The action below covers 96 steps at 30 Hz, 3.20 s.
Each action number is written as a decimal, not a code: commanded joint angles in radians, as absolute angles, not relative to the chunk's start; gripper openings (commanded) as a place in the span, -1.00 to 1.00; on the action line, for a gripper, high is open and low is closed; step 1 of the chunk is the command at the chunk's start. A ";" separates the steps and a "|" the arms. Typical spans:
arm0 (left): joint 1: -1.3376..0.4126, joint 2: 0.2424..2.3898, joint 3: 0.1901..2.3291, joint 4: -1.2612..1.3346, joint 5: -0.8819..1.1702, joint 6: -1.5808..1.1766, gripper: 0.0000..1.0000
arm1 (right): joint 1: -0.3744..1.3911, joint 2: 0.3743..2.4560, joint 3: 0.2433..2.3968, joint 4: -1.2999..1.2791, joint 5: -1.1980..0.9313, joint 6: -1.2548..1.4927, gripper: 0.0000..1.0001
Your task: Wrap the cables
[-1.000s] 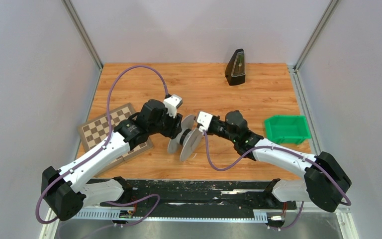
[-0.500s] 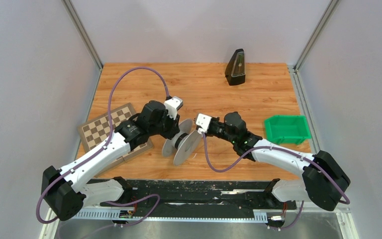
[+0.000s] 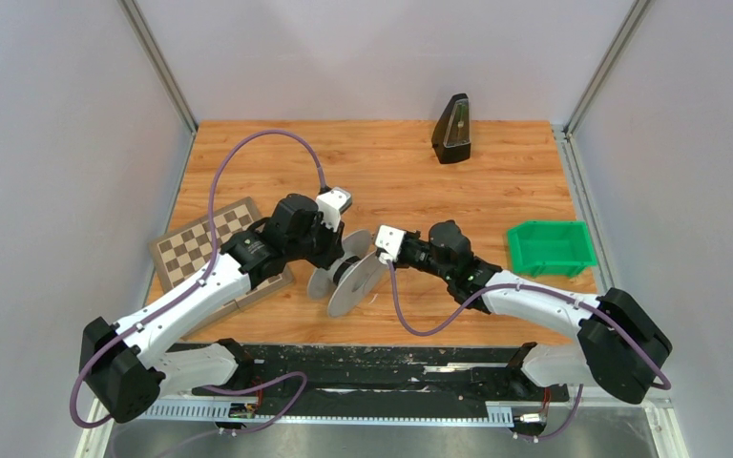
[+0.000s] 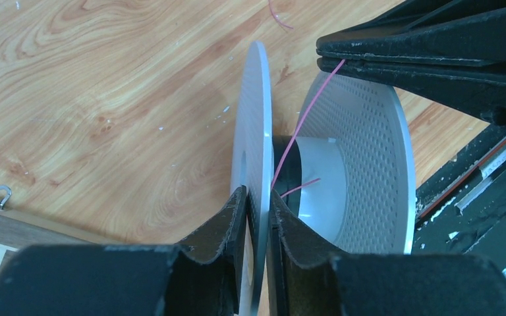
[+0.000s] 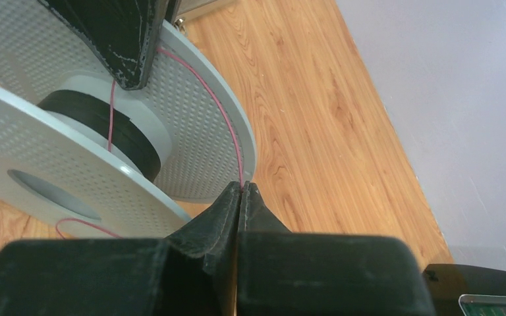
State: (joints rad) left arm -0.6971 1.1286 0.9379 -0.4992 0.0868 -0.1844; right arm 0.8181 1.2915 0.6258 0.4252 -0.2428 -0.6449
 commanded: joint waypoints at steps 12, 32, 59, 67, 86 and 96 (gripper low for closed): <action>-0.692 1.149 0.948 -0.528 0.106 -0.170 -1.00 | 0.828 1.275 0.607 0.468 -0.234 -0.635 -1.00; -0.692 1.030 0.973 -0.534 0.143 -0.169 -1.00 | 0.848 1.122 0.595 0.258 -0.073 -0.360 -0.93; -0.692 0.929 1.232 -0.709 0.053 -0.269 -1.00 | 0.871 0.774 0.276 0.513 -0.272 -0.055 0.21; -0.692 0.891 1.267 -0.718 0.113 -0.282 -1.00 | 0.917 0.929 0.233 0.720 -0.255 -0.054 0.22; -0.691 0.846 1.273 -0.715 0.200 -0.308 -1.00 | 0.993 1.135 0.238 0.917 -0.194 -0.249 0.35; -0.692 0.814 1.238 -0.700 0.244 -0.300 -1.00 | 0.990 1.072 0.153 1.031 0.014 -0.138 -0.95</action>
